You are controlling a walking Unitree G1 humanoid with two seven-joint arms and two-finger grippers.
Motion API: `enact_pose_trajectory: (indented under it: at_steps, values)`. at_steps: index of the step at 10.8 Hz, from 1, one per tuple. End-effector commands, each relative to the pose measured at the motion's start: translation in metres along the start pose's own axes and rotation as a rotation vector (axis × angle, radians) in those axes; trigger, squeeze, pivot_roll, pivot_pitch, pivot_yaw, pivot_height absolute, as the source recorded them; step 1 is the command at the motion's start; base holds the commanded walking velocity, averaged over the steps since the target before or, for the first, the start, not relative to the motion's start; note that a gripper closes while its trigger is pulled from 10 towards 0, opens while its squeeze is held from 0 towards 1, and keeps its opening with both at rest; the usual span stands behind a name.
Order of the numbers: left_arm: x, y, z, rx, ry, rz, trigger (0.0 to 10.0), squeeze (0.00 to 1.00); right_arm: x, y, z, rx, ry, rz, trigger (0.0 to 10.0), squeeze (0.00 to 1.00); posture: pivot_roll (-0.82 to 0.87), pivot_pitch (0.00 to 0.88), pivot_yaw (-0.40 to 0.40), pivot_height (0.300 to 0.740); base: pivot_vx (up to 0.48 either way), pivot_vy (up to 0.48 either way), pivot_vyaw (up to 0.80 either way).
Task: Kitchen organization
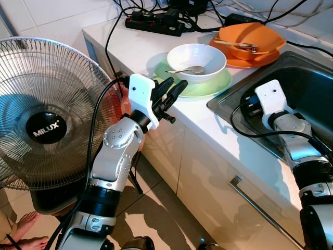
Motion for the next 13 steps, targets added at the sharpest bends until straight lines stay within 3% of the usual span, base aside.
enact_pose_trajectory:
  at_steps: [1,2,4,5,6,7,8,13]
  values:
    - [-0.003,0.0,0.003,-0.005,-0.02,-0.015,10.0,0.0,0.004,0.0,-0.003,0.016,0.01,0.015,10.0,0.0,0.0,0.115,0.054,0.74,0.0,0.0,0.0]
    - [-0.003,0.001,0.003,-0.006,-0.046,0.0,10.0,0.0,0.003,0.0,-0.001,0.003,0.007,0.004,10.0,0.0,0.0,0.113,0.055,0.74,0.0,0.0,0.0]
    - [0.0,0.003,0.004,-0.008,-0.174,0.049,10.0,0.0,0.002,0.0,0.002,-0.013,0.001,-0.009,10.0,0.0,0.0,0.109,0.056,0.74,0.0,0.0,0.0]
    - [0.002,0.007,0.006,-0.049,-0.309,0.1,10.0,0.0,0.004,0.001,0.001,-0.022,-0.002,-0.012,10.0,0.0,0.0,0.103,0.057,0.74,0.0,0.0,0.0]
    - [0.002,0.008,0.005,-0.045,-0.336,0.108,10.0,0.0,0.005,0.002,0.001,-0.026,-0.002,-0.013,10.0,0.0,0.0,0.103,0.057,0.74,0.0,0.0,0.0]
    - [0.003,0.009,0.001,-0.034,-0.342,0.111,10.0,0.09,0.005,0.002,0.001,-0.031,-0.007,-0.016,10.0,0.0,0.01,0.1,0.058,0.74,0.0,0.0,0.0]
    - [0.002,0.009,0.002,-0.049,-0.348,0.117,10.0,1.0,0.005,0.002,0.001,-0.034,-0.01,-0.02,10.0,0.0,0.01,0.098,0.059,0.74,0.0,0.0,0.0]
    - [0.005,0.006,0.017,-0.105,-0.37,0.135,10.0,1.0,0.003,0.005,0.009,-0.095,-0.032,-0.058,10.0,0.0,0.01,0.116,0.053,0.74,0.0,0.0,0.0]
Point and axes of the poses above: a point about 5 cm out from each wrist's last joint towards the gripper, its own y axis pointing back from the gripper into the wrist, its own z axis along the axis of the wrist's last joint, x = y × z, the point moved 2 cm from there along -y, pointing out of the wrist towards the gripper, and after that the axes turned 11 degrees about y, right-handed, at the moved point
